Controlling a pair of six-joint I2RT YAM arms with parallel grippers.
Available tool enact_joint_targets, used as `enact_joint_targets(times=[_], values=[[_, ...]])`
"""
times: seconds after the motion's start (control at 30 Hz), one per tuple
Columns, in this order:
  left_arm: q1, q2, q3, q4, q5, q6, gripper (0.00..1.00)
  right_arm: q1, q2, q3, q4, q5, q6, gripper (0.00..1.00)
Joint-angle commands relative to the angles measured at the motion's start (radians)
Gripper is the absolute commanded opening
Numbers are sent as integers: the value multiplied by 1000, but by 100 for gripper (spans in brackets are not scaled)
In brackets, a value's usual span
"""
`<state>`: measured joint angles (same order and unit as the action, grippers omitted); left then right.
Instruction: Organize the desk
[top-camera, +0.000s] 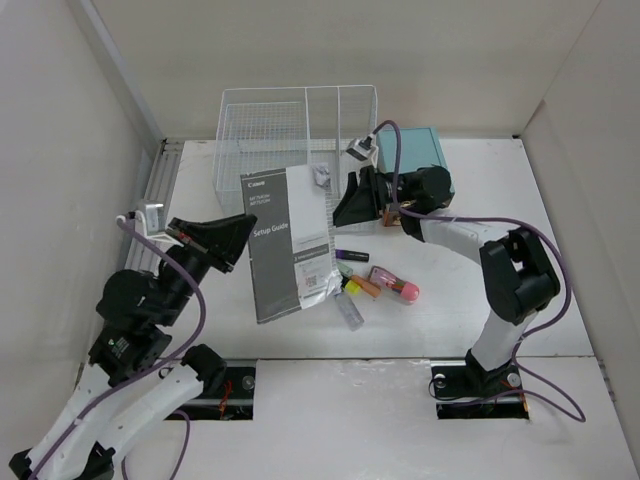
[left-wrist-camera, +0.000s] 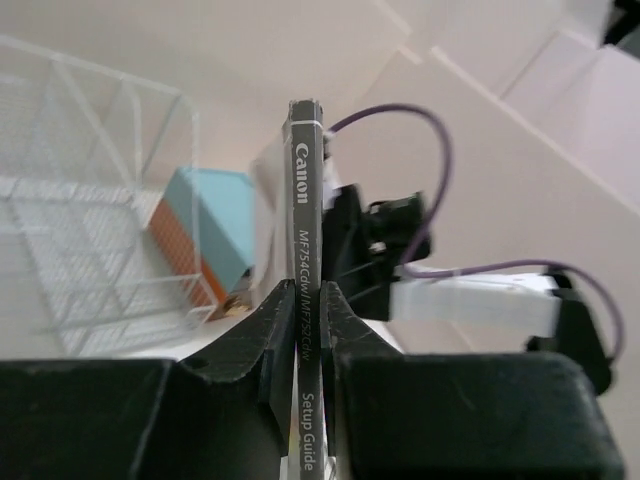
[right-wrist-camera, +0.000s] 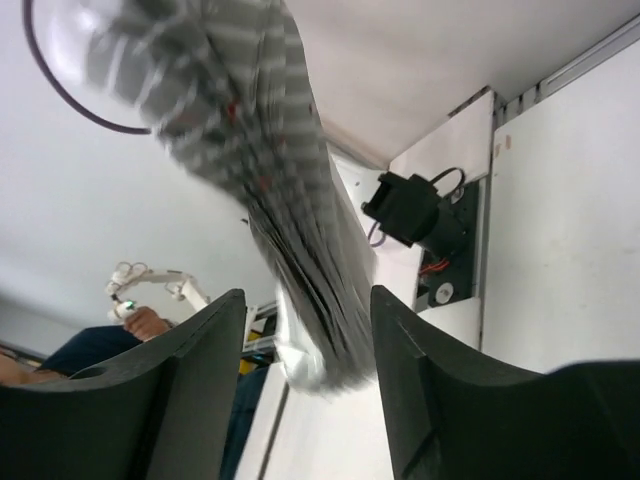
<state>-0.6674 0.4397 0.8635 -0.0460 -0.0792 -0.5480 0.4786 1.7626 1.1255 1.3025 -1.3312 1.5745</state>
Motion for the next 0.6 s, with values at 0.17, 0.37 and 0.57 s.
enact_joint_targets(times=[0.17,0.37,0.57], values=[[-4,76,219,34,39,40,0,-90,-133,66,217,-36,-229,64],[-4,139,275,-47,-68,49,0,-167,-279,141,-421,-25,-773,71],[-4,266,333,-68,-129,60,0,-59,-318,520,-1725,563,-1744,94]])
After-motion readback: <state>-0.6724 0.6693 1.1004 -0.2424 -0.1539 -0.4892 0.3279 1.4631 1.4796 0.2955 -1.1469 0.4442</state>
